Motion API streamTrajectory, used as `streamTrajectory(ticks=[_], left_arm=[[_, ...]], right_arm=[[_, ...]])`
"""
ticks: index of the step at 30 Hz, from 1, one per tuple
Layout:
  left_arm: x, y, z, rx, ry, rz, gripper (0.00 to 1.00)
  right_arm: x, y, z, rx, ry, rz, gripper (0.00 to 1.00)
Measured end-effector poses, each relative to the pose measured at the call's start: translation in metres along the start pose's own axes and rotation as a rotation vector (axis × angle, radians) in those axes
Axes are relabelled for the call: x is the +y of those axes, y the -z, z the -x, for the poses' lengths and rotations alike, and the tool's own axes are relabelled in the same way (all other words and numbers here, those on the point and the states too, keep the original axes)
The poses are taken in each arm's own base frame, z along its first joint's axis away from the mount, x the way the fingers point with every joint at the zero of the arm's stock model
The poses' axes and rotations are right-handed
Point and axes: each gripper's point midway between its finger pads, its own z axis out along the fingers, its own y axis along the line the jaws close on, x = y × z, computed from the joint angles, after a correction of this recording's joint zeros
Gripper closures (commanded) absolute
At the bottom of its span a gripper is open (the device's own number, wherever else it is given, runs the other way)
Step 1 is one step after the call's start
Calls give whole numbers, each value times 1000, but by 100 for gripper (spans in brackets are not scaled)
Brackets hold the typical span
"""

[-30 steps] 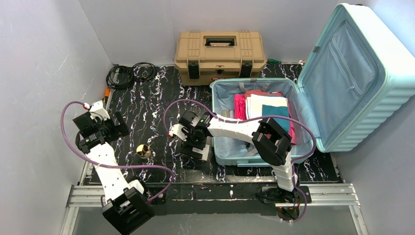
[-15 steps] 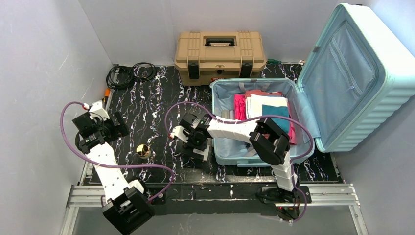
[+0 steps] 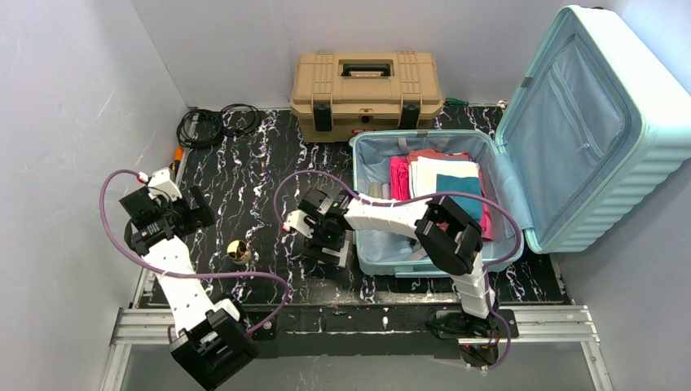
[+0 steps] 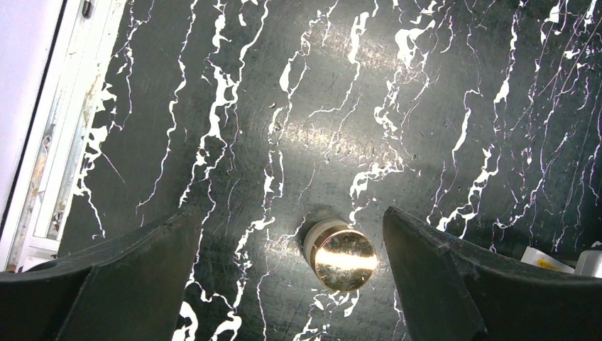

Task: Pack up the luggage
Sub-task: Pick up the personal item from the center of the board.

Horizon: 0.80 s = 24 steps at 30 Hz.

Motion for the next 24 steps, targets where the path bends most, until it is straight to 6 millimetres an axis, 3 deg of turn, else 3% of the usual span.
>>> streamTrajectory(ticks=[2,6,9,12,24], left_arm=[[0,0,0,2,1,-2,2],[0,-1,0,3,2,-5,2],[-1,-1,0,2,3,-6,2],[0,0,0,2,5,-5,2],[0,0,-1,6,9,-7,2]], right_arm=[[0,0,0,1,8,-3,4],[2,-3,-2,13,56,-34,2],[10,-4,-1,3,90,-38,8],[14,-4,-1,-3,111,-43,30],[9,8,6,15,179,-73,31]])
